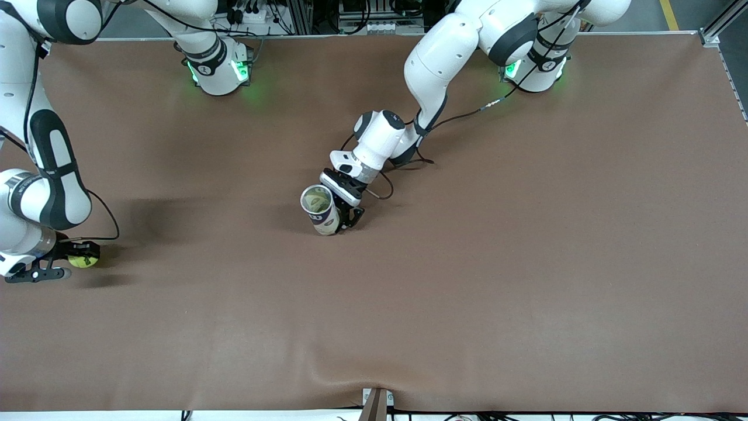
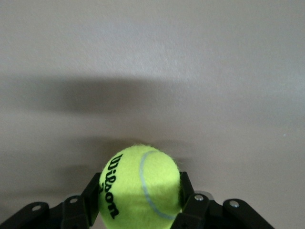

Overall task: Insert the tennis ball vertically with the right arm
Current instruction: 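Grasp the second tennis ball with the right gripper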

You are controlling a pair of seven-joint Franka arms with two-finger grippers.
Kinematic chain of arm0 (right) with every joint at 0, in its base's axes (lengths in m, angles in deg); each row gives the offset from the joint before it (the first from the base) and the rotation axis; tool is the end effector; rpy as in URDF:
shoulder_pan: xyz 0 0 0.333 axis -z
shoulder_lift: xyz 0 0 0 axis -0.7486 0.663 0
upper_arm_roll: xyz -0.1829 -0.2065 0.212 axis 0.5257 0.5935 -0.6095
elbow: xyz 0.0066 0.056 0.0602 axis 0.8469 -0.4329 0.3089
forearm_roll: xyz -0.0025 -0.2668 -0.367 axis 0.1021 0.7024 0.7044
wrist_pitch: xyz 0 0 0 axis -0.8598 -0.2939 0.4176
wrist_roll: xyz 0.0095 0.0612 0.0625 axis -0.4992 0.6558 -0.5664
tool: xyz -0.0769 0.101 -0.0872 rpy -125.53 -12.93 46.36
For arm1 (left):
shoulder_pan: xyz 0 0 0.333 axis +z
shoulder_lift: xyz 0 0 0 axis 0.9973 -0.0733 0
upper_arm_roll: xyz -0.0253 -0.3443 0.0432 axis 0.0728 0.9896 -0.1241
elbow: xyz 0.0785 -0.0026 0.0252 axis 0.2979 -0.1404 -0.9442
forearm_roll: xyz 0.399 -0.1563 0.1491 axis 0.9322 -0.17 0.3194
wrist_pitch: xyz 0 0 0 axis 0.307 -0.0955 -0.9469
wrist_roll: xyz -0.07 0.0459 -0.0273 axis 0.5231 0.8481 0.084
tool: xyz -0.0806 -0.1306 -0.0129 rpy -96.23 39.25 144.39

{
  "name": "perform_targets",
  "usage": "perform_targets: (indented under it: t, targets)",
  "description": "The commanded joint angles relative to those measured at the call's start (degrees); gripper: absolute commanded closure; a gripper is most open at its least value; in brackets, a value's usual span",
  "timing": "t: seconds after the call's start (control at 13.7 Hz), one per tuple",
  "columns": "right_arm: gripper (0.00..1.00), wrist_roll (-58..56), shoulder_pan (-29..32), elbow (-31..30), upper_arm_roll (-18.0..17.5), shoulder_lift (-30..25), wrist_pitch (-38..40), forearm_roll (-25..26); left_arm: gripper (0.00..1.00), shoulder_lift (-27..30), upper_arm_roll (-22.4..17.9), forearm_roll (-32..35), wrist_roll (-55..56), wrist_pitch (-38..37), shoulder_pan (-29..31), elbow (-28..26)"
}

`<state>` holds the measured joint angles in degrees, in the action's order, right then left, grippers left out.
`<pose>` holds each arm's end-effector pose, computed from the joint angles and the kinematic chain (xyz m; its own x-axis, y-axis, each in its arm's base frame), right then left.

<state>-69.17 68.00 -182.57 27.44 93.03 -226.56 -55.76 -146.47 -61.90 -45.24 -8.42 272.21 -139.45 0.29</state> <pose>0.6880 -0.3072 0.1335 0.9926 0.1173 -0.0324 0.1204 -0.9850 0.1233 0.4772 -0.6670 0.0610 0.5449 -0.3090 0.7795 -0.6255 -0.7689 0.1325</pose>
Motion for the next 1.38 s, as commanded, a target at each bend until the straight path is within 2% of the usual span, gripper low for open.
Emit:
perform_targets:
  t: [0.0,0.29,0.58,0.73,1.09,1.31]
  targets:
    - [1.0,-1.3,-1.3,2.9,-0.6,-2.1,5.9,-1.2,0.15,-0.5,-0.4,-1.8,0.3,-0.3,-0.7,0.7]
    - [1.0,6.2,-6.2,8.2,-0.7,-7.7,18.2,-1.3,0.15,-0.4,-0.4,-1.8,0.3,-0.3,-0.8,0.7]
    - [1.0,15.3,-11.2,15.4,-0.9,-10.2,33.5,-1.6,0.15,-0.2,-0.4,-2.2,0.3,-0.3,-0.9,0.7]
    - [1.0,20.9,-12.8,16.9,-1.4,-12.3,39.6,-5.4,0.15,-0.2,-0.4,-2.3,0.3,-0.3,-0.9,0.7]
    - [1.0,38.8,-21.1,18.1,-1.8,-16.9,48.0,-11.8,0.15,-0.1,-0.4,-2.3,0.3,-0.3,-0.9,0.7]
    - [1.0,52.1,-28.6,20.6,-1.8,-17.1,50.1,-12.6,0.15,-0.2,-0.4,-2.3,0.3,-0.3,-0.9,0.7]
